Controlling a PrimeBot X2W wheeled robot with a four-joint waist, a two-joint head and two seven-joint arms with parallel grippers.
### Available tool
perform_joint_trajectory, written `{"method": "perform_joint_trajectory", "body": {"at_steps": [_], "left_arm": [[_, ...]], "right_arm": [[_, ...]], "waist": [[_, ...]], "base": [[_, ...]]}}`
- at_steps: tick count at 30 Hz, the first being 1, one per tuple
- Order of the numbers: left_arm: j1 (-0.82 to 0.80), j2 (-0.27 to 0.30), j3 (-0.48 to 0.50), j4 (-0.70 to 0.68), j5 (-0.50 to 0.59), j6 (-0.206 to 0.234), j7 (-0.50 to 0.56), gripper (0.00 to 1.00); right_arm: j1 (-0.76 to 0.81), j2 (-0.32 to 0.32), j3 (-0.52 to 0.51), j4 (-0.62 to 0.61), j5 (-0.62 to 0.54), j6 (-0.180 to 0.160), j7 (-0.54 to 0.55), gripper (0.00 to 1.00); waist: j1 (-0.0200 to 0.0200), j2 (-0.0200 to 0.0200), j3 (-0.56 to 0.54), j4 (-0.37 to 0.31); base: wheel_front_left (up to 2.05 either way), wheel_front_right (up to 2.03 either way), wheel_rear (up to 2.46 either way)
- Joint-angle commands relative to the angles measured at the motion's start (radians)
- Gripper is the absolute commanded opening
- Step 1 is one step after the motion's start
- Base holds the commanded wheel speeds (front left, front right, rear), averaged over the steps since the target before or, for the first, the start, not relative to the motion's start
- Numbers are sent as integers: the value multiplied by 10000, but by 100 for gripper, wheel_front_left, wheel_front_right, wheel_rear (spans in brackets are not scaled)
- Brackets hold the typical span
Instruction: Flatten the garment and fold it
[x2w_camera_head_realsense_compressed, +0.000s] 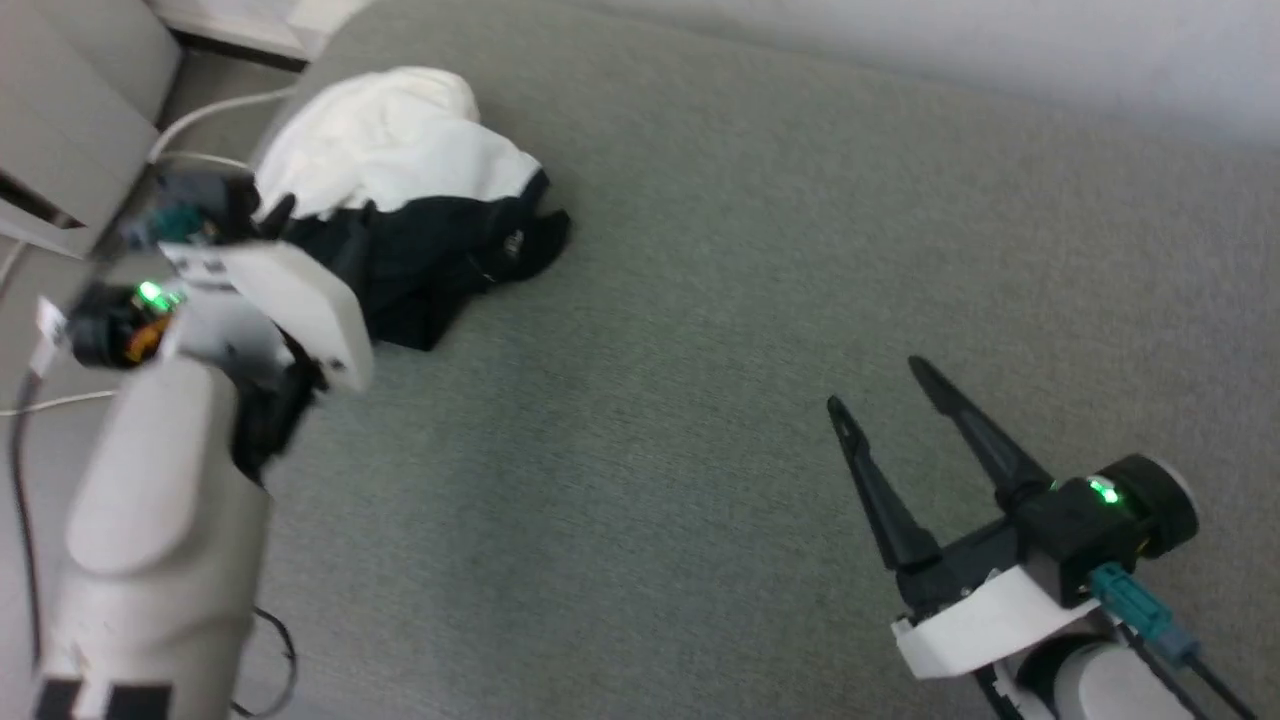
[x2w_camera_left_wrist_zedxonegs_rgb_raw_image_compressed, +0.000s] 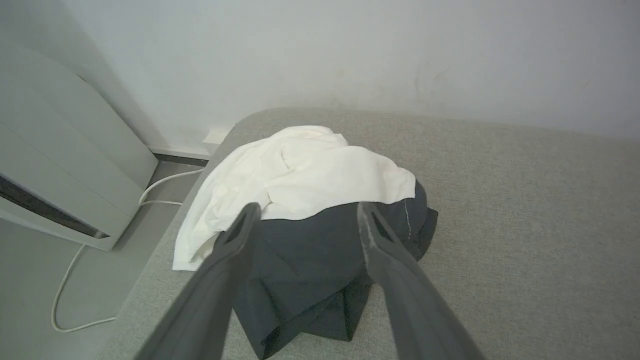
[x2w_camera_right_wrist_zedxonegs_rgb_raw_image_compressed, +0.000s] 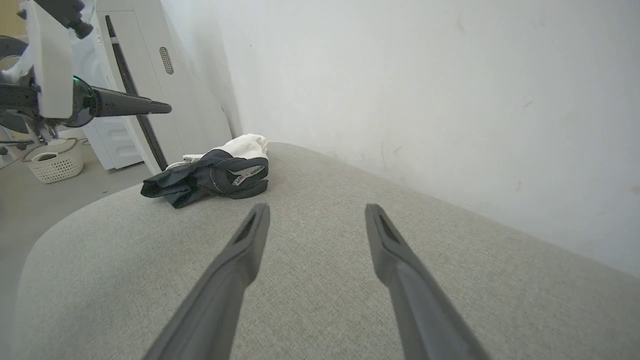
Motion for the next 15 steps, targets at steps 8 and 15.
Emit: {"method": "perform_joint_trajectory", "body": {"at_steps": [8, 15], "left_arm": [[-2249, 792, 313, 2020, -1883, -633, 3515, 100], [-2772, 1421, 333, 2747, -2760, -616, 6415, 100]], "right_arm": [[-439, -244, -107, -688, -99, 52, 122, 100], [-579, -275, -81, -856, -139, 52, 106, 100]], "waist": [[-3, 0, 2128, -1661], [-3, 0, 2546, -1934]], "base": [[0, 0, 0], [0, 0, 0]]}}
